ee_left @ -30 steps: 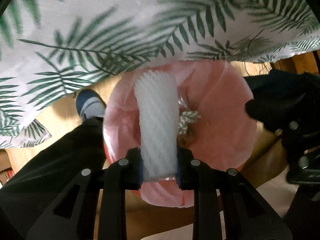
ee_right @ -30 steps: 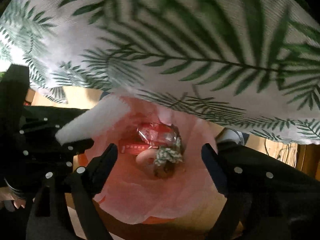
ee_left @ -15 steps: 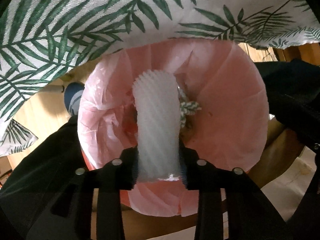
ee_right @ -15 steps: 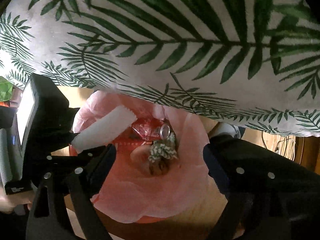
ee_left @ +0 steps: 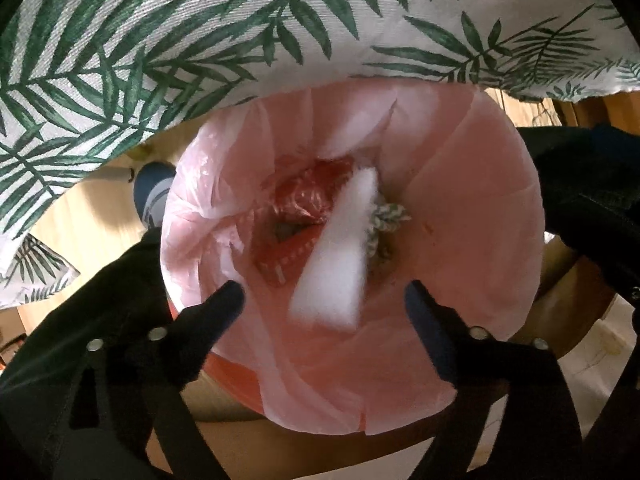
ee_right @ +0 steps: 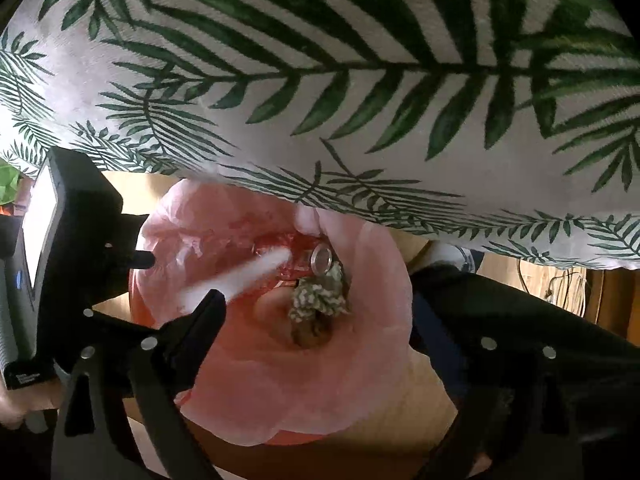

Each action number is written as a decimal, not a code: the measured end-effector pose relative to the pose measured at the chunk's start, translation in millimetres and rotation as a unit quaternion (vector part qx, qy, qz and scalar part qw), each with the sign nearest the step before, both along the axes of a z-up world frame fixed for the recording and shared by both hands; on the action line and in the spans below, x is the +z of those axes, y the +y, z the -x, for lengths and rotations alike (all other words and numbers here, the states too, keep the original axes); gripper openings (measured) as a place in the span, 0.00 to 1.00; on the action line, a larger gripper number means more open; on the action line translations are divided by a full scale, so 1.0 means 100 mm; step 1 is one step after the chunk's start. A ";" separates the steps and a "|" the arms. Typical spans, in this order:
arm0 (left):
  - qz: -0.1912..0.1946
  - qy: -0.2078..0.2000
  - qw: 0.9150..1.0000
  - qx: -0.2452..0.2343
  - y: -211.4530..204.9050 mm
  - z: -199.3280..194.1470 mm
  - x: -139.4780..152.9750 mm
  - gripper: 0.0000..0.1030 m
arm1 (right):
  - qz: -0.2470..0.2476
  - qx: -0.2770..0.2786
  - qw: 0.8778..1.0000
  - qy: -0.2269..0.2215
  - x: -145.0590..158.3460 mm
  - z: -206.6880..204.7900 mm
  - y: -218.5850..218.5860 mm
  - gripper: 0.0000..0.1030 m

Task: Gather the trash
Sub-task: 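Release the cola can with the right tool while the left tool drops the foam sleeve into the bin, then raise both open tools from the bin up toward the table, then grasp the white medicine box with the right tool, then grasp the clear printed plastic bag with the left tool, then carry the medicine box and plastic bag down over the pink bin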

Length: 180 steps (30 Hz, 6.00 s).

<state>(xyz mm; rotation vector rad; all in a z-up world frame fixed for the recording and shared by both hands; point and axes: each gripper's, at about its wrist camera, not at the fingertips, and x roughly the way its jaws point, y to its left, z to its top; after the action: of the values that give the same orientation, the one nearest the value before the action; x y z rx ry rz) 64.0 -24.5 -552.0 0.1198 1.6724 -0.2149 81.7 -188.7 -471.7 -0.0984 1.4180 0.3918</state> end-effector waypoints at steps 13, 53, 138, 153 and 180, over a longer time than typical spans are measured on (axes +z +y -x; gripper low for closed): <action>-0.024 -0.063 0.998 -0.001 0.10 0.08 0.37 0.94 | 0.013 -0.004 1.000 -0.020 0.08 -0.03 -0.06 0.95; 0.028 -0.427 0.904 0.025 0.49 -0.38 5.06 0.94 | -0.039 -0.001 0.933 -0.357 4.37 -0.28 -0.29 0.95; 0.034 -0.415 0.908 0.035 0.28 -2.56 4.79 0.56 | -0.017 0.011 0.952 -0.307 4.08 -2.45 -0.22 0.65; 0.039 -0.434 0.900 0.024 0.35 -1.36 5.00 0.56 | -0.034 0.012 0.940 -0.340 4.38 -1.40 -0.22 0.65; 0.057 -0.451 0.891 0.009 0.45 0.84 4.84 0.56 | -0.067 0.038 0.927 -0.367 4.27 0.77 -0.22 0.65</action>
<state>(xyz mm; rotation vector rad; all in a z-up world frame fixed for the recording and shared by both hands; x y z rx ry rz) -20.4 20.6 -68.4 0.0942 0.7284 -0.1985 4.4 -211.1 -44.7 -0.1686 0.6451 0.4528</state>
